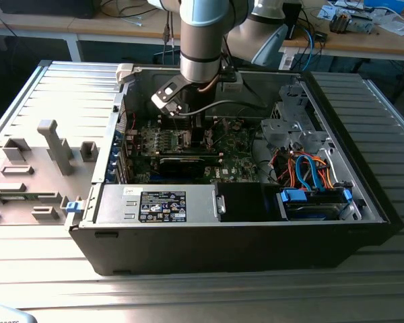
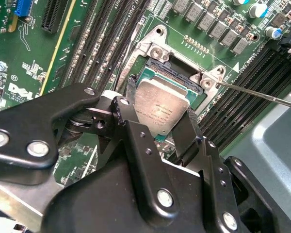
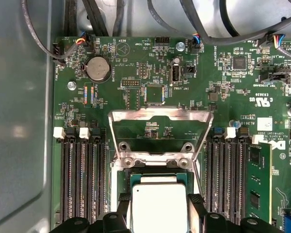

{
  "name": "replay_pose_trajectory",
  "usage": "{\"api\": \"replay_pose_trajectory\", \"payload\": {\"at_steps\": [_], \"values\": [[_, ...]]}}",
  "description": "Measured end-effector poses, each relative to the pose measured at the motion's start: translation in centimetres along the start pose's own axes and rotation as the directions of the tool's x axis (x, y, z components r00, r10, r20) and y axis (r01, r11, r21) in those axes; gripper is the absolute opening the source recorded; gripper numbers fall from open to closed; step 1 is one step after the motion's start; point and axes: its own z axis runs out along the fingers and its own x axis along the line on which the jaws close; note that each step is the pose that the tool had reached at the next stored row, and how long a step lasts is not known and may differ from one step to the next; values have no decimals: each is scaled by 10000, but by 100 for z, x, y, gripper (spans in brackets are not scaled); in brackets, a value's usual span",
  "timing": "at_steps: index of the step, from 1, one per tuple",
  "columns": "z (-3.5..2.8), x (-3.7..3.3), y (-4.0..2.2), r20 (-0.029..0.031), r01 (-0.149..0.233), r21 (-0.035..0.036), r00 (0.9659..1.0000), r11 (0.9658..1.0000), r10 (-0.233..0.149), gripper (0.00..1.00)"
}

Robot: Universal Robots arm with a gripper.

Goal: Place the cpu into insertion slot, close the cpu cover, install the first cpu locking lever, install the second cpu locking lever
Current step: 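Place the cpu into insertion slot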

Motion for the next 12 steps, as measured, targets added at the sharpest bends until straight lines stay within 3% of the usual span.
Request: {"api": "replay_pose_trajectory", "payload": {"at_steps": [12], "values": [[49,16,-8,-4,-100,1,10000,10000,100,55]]}}
